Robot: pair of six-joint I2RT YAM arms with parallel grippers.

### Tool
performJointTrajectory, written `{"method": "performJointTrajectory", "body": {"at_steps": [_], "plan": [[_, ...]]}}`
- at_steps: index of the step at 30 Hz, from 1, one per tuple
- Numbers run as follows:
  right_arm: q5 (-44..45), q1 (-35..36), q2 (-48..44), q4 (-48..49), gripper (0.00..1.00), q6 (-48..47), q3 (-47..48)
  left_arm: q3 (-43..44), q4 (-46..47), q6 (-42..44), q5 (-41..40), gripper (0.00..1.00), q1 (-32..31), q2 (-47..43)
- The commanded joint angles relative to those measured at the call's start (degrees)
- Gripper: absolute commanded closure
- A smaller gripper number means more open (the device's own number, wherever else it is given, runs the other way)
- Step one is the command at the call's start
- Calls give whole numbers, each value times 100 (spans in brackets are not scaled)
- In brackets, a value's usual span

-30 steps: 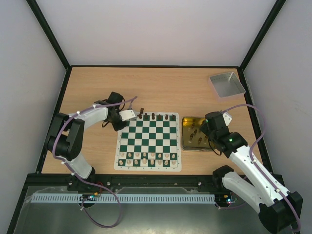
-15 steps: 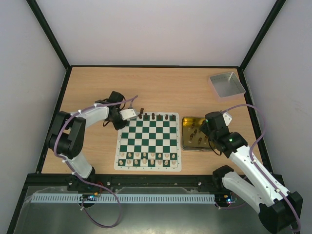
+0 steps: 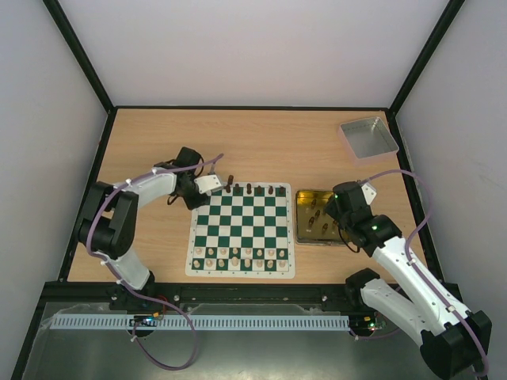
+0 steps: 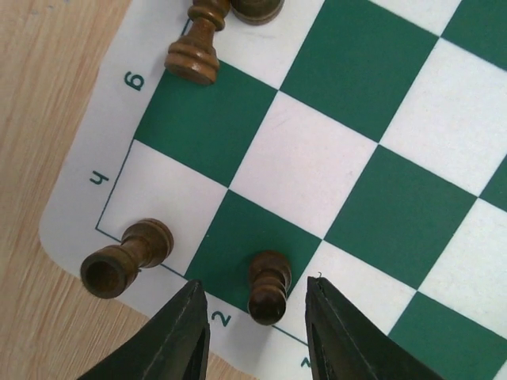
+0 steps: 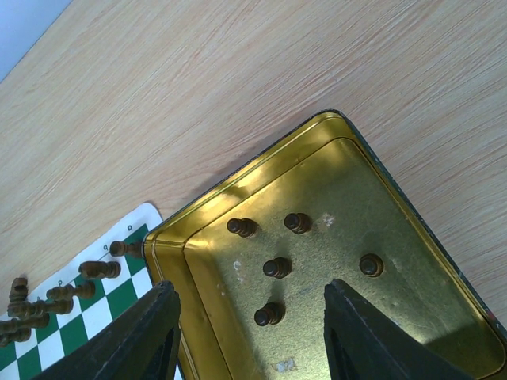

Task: Set up the chess pieces on the board
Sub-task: Place the chess piece on the chessboard, then pick up the chess piece from the chessboard.

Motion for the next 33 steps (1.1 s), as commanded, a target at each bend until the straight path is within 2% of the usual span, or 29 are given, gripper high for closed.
{"method": "performJointTrajectory", "body": {"at_steps": [1, 4, 12, 14, 16, 20, 21, 29, 33], "plan": [[53, -20, -34, 40, 51, 48, -35, -6, -236, -31, 33, 63, 8, -387], [-21, -20, -24, 34, 51, -26, 11, -68, -373, -112, 99, 60, -1, -693], [-819, -7, 699, 396, 51, -672, 481, -325, -609, -693, 650, 32, -69, -2007], [-914, 105, 1197, 503, 51, -858, 778, -313, -638, -856, 777, 24, -99, -2247], [-868, 261, 1766, 530, 52, -1025, 1205, -301, -605, -1027, 834, 22, -117, -2375], [-715, 550, 3110, 382, 52, -1353, 2591, -258, -418, -1419, 918, 16, -120, -2366], [-698, 583, 3466, 320, 52, -1426, 2963, -229, -373, -1514, 947, 12, -117, -2330], [-1707, 697, 6258, -207, 54, -1120, 5395, -67, -24, -2171, 882, 12, -27, -1926], [-1891, 808, 7131, -516, 55, -1021, 6369, -94, 99, -2316, 780, 13, 201, -1994]]}}
